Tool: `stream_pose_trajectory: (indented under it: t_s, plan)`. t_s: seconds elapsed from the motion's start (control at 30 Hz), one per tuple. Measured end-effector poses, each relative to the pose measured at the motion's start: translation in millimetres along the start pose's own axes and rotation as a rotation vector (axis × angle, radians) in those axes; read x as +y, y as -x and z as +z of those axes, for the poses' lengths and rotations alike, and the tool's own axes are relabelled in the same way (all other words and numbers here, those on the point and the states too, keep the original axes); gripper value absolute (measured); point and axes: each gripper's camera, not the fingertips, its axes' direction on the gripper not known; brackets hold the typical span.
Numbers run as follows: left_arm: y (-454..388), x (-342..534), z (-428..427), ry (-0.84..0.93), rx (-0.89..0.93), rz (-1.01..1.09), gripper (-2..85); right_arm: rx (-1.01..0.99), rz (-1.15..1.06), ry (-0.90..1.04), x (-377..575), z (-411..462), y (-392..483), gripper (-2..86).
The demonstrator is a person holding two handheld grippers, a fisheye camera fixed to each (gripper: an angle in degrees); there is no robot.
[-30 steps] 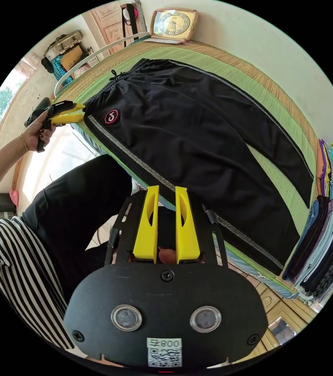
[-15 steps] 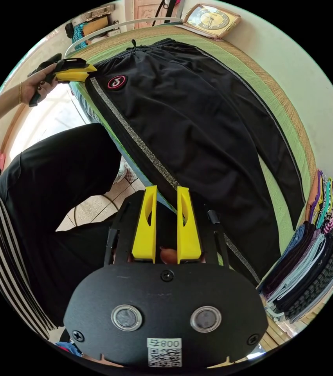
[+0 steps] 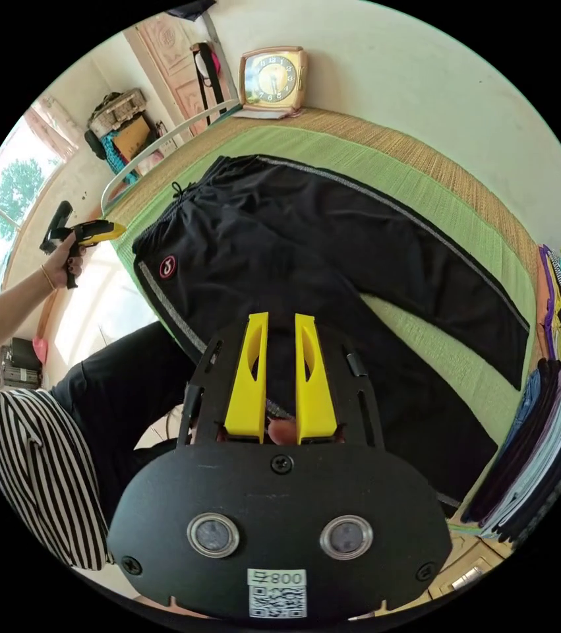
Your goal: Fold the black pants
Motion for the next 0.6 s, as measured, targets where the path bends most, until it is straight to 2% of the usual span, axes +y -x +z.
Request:
stream_pose_trajectory:
  t_s: [0.07,0.27,0.4,0.6]
  plan:
    - [-39.9,-45.0,20.3,0.04,-0.036,0.134,6.1,0.016,-0.017,-0.016,-38.5,-0.3,-18.5,8.1]
    - [-108.3,-142.1,77.5,0.124,-0.137,0.253,7.6,-0.006,-0.06,0.009,-130.8,17.8,-51.7,8.2]
    - [-144.0,-181.6,103.1,0.178,-0.228,0.334,8.9,0.024,-0.121,0.045,-172.5,31.8,-58.6,8.9]
    - [-190.9,-212.3,148.7,0.354,-0.411,0.481,10.3,0.1,-0.233,0.142,-213.8,56.9,-60.3,10.6]
